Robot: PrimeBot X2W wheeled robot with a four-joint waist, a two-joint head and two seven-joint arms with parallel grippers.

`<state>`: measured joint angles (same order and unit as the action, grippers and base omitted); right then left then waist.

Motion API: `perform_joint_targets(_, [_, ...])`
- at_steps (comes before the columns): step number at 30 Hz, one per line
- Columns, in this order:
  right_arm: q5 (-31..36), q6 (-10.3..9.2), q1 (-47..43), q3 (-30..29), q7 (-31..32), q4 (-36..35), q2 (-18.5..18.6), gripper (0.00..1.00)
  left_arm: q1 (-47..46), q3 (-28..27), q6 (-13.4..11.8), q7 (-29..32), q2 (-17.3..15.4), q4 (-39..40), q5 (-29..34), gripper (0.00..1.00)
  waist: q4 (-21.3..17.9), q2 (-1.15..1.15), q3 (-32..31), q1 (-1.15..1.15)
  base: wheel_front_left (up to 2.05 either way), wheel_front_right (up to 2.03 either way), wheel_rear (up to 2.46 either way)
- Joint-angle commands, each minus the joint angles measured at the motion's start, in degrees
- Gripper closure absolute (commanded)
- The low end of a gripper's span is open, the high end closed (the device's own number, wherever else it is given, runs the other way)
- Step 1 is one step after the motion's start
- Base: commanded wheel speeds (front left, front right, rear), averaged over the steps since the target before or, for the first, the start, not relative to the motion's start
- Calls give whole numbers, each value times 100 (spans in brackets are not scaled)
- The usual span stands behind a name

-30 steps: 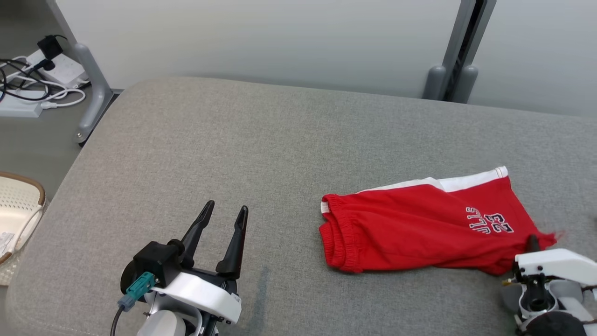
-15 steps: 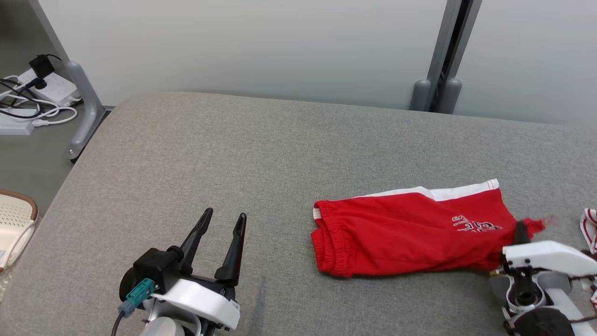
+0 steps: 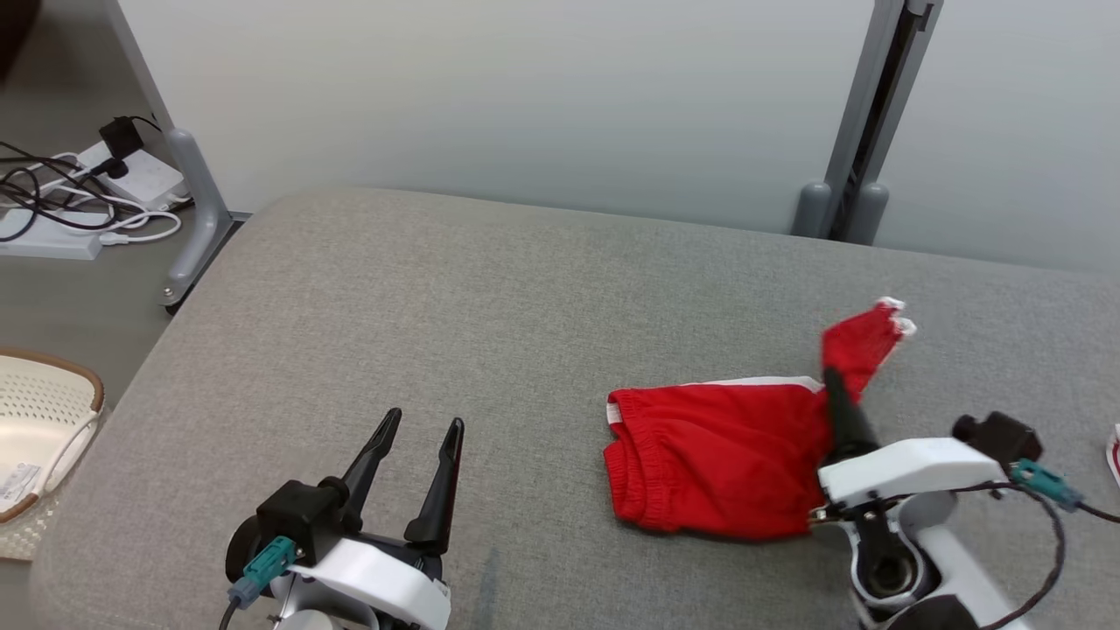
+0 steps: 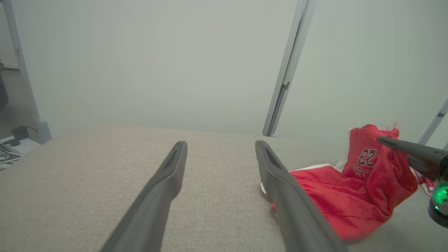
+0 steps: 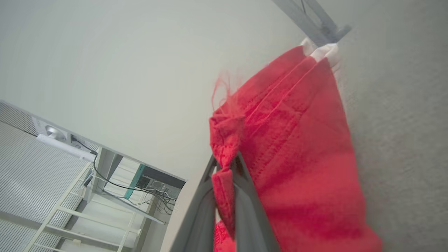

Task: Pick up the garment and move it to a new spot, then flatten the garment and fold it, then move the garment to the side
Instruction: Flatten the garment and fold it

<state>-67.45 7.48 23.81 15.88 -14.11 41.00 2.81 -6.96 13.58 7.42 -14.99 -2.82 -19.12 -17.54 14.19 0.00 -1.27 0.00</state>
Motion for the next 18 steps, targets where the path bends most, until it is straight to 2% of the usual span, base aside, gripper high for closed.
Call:
perform_joint_targets(1, [-88,2,-106,230,5,-158,25,100,49,-11,11,-18,-22,-6,45,0,55,0,-34,0,0,0,0])
perform_joint_targets(6, [-336,2,-263,1037,-10,-455,29,100,82,-2,12,-18,-22,-19,46,0,186,0,-61,0,0,0,0])
perform_joint_targets(18, [-570,2,-13,2263,-30,-77,26,100,112,32,12,-18,-22,-18,1,0,457,0,17,0,0,0,0])
